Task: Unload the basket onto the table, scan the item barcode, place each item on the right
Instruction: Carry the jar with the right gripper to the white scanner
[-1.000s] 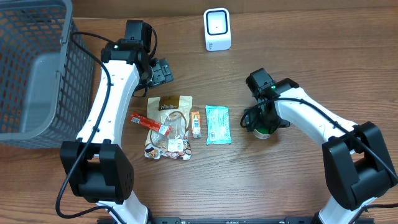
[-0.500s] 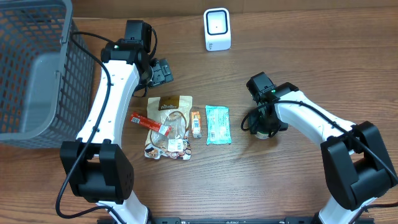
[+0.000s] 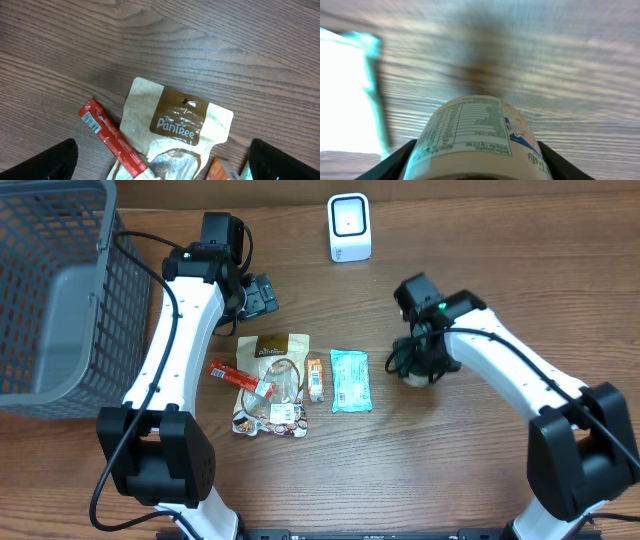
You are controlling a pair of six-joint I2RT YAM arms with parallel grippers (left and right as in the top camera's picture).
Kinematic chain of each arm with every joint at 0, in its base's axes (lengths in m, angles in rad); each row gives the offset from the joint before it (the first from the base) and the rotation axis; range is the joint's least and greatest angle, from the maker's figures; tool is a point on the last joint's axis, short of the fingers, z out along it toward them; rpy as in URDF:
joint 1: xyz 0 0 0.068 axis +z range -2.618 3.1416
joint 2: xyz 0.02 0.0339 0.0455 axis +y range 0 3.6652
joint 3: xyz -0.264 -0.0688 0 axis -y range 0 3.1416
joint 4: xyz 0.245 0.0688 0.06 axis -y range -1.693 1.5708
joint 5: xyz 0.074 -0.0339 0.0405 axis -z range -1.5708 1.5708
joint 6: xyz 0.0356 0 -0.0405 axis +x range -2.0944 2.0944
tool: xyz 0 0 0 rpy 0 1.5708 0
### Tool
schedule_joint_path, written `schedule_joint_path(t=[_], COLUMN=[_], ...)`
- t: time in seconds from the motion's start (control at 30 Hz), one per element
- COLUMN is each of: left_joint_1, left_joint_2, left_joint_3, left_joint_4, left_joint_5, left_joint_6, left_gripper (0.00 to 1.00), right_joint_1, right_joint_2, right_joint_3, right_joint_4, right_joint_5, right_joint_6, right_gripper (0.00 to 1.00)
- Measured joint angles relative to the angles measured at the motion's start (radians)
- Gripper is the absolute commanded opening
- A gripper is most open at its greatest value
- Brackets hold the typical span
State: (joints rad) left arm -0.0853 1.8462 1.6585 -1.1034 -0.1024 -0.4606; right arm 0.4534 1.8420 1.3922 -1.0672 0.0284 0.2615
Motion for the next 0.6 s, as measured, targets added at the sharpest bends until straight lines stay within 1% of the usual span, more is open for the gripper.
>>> schedule_joint_path(t=[0.17,0.27,0.37,0.47,0.6], left_joint_1=[0.000,0.000,0.000,0.000,0.000], left_joint_2=[0.000,0.000,0.000,0.000,0.000], left_joint_3=[0.000,0.000,0.000,0.000,0.000], left_joint_4=[0.000,0.000,0.002,0.003,0.003], left_joint_5=[0.000,0.000,0.000,0.000,0.000], left_joint_6=[0.000,0.000,0.000,0.000,0.000], left_gripper=[1.00,1.00,1.00,1.00,1.00], right_joint_1=[0.000,0.000,0.000,0.000,0.000], right_joint_2=[-0.023,-0.026,-0.025,-0.024,-0.002], right_joint_3=[0.158,0.237,0.318,0.421,0.629], right_joint_4=[-0.093,-0.113,-0.154,-0.249,-0.404], right_joint_5=[-0.019,-0.051,-0.087,-0.111,-0.129], right_joint_6=[-0.001,0.000,0.000,0.001,0.000], right_gripper=[0.21,0.27,0.28,0.28,0.28])
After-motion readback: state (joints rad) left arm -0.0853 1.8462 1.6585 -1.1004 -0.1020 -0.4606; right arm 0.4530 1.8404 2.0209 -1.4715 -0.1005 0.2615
